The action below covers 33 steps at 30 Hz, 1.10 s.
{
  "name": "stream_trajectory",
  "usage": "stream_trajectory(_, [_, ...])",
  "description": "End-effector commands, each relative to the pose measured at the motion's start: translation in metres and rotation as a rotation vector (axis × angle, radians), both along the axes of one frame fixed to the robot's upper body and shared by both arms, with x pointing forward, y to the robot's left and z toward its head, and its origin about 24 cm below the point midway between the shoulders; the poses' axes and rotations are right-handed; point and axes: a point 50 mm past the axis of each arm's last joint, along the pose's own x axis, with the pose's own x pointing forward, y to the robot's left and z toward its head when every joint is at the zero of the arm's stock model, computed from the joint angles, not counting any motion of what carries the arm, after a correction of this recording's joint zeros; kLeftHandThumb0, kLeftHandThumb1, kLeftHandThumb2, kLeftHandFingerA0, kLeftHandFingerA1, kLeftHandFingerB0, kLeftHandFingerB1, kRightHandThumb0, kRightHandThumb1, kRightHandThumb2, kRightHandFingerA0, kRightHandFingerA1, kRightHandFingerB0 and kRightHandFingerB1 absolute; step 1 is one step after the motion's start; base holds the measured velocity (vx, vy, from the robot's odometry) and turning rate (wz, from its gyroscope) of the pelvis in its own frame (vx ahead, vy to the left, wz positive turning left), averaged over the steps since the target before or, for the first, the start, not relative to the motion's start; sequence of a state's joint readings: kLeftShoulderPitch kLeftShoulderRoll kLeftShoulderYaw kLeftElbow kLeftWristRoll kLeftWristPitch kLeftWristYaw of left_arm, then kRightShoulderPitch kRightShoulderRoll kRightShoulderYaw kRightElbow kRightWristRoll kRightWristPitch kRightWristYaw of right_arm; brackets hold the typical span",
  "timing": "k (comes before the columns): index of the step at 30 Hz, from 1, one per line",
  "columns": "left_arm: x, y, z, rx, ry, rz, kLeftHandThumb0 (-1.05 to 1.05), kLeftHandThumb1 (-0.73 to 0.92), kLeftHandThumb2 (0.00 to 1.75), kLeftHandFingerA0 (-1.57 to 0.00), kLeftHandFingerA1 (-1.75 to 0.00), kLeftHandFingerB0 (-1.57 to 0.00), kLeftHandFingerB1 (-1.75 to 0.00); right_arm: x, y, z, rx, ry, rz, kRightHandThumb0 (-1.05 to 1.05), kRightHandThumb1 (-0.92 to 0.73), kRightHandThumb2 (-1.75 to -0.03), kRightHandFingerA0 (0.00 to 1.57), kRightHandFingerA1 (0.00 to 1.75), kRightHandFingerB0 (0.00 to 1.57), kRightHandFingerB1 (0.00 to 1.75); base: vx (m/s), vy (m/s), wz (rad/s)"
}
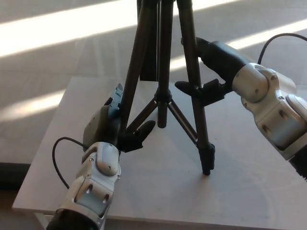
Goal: Use both hands of the robot to pick up the tripod lying in the middle of the desk and make it stand upright on the desk
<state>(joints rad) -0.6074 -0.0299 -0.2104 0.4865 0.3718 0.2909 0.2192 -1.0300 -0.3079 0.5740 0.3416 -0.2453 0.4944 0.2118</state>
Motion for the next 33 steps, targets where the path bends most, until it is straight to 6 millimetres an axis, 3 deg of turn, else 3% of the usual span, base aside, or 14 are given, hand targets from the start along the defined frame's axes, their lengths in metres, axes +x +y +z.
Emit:
stream_trajectory(1, [-0.009, 0.005, -0.031, -0.006, 0.309, -0.083, -0.95, 0.74, 0.63, 0.00, 0.00, 0.00, 0.00, -0.004, -0.012, -0.007, -0.008, 0.116, -0.098, -1.05, -0.62, -1.06, 0.00, 0.28, 0.00, 0.00, 0.00, 0.000, 0.00])
stream_trajectory(3, [-0.010, 0.012, -0.032, -0.002, 0.311, -0.087, -1.01, 0.75, 0.65, 0.00, 0.00, 0.00, 0.00, -0.009, -0.016, -0.006, 0.016, 0.174, -0.090, -1.05, -0.64, -1.05, 0.00, 0.25, 0.00, 0.00, 0.00, 0.000, 0.00])
stream_trajectory(4, [-0.010, 0.014, -0.032, 0.002, 0.310, -0.090, -1.04, 0.73, 0.66, 0.00, 0.00, 0.00, 0.00, -0.010, -0.018, -0.006, 0.016, 0.177, -0.088, -1.05, -0.78, -0.67, 0.00, 0.00, 0.00, 0.00, 0.00, 0.000, 0.00])
stream_trajectory(5, [-0.011, 0.018, -0.031, 0.009, 0.310, -0.094, -1.02, 0.76, 0.63, 0.00, 0.00, 0.00, 0.00, -0.012, -0.020, -0.008, 0.018, 0.183, -0.083, -1.05, -0.64, -1.04, 0.00, 0.26, 0.00, 0.00, 0.00, 0.000, 0.00])
stream_trajectory(10, [-0.015, 0.039, -0.023, -0.010, 0.305, -0.100, -1.01, 0.76, 0.63, 0.00, 0.00, 0.00, 0.00, -0.030, -0.033, -0.012, 0.109, 0.239, -0.020, -1.04, -0.59, -1.06, 0.00, 0.28, 0.00, 0.00, 0.00, 0.000, 0.00])
stream_trajectory(11, [-0.015, 0.041, -0.022, -0.012, 0.302, -0.101, -1.04, 0.72, 0.67, 0.00, 0.00, 0.00, 0.00, -0.033, -0.036, -0.013, 0.102, 0.241, -0.013, -1.05, -0.76, -0.67, 0.00, 0.00, 0.00, 0.00, 0.00, 0.000, 0.00])
stream_trajectory(12, [-0.017, 0.046, -0.020, -0.011, 0.300, -0.102, -1.01, 0.77, 0.64, 0.00, 0.00, 0.00, 0.00, -0.037, -0.039, -0.014, 0.104, 0.245, -0.001, -1.05, -0.61, -1.07, 0.00, 0.31, 0.00, 0.00, 0.00, 0.000, 0.00])
stream_trajectory(16, [-0.029, 0.070, -0.019, -0.049, 0.286, -0.095, -1.02, 0.75, 0.63, 0.00, 0.00, 0.00, 0.00, -0.061, -0.056, -0.021, 0.127, 0.268, 0.000, -1.04, -0.61, -1.07, 0.00, 0.28, 0.00, 0.00, 0.00, 0.000, 0.00])
stream_trajectory(17, [-0.032, 0.076, -0.018, -0.042, 0.285, -0.092, -1.05, 0.75, 0.64, 0.00, 0.00, 0.00, 0.00, -0.066, -0.060, -0.023, 0.137, 0.273, 0.002, -1.05, -0.75, -0.68, 0.00, 0.00, 0.00, 0.00, 0.00, 0.000, 0.00])
stream_trajectory(18, [-0.037, 0.084, -0.018, -0.036, 0.283, -0.085, -1.03, 0.76, 0.63, 0.00, 0.00, 0.00, 0.00, -0.077, -0.067, -0.027, 0.155, 0.286, 0.007, -1.05, -0.61, -1.07, 0.00, 0.32, 0.00, 0.00, 0.00, 0.000, 0.00])
stream_trajectory(21, [-0.044, 0.090, -0.019, -0.048, 0.285, -0.089, -1.03, 0.76, 0.62, 0.00, 0.00, 0.00, 0.00, -0.089, -0.075, -0.032, 0.196, 0.306, 0.013, -1.04, -0.58, -1.05, 0.00, 0.31, 0.00, 0.00, 0.00, 0.000, 0.00])
stream_trajectory(22, [-0.049, 0.095, -0.020, -0.069, 0.286, -0.086, -1.04, 0.72, 0.66, 0.00, 0.00, 0.00, 0.00, -0.097, -0.081, -0.036, 0.230, 0.319, 0.008, -1.05, -0.72, -0.66, 0.00, 0.00, 0.00, 0.00, 0.00, 0.000, 0.00])
stream_trajectory(30, [-0.106, 0.155, -0.014, -0.146, 0.196, -0.050, -0.87, 0.74, 0.71, 0.00, 0.00, 0.00, 0.00, -0.164, -0.166, -0.054, 0.246, 0.346, -0.163, -1.05, -0.69, -0.85, 0.00, 0.00, 0.00, 0.00, 0.00, 0.000, 0.00])
stream_trajectory(33, [-0.147, 0.199, -0.009, -0.148, 0.205, 0.019, -0.90, 0.72, 0.80, 0.00, 0.00, 0.00, 0.00, -0.204, -0.217, -0.046, 0.388, 0.325, -0.348, -0.98, -0.68, -0.77, 0.00, 0.00, 0.00, 0.00, 0.00, 0.000, 0.00])
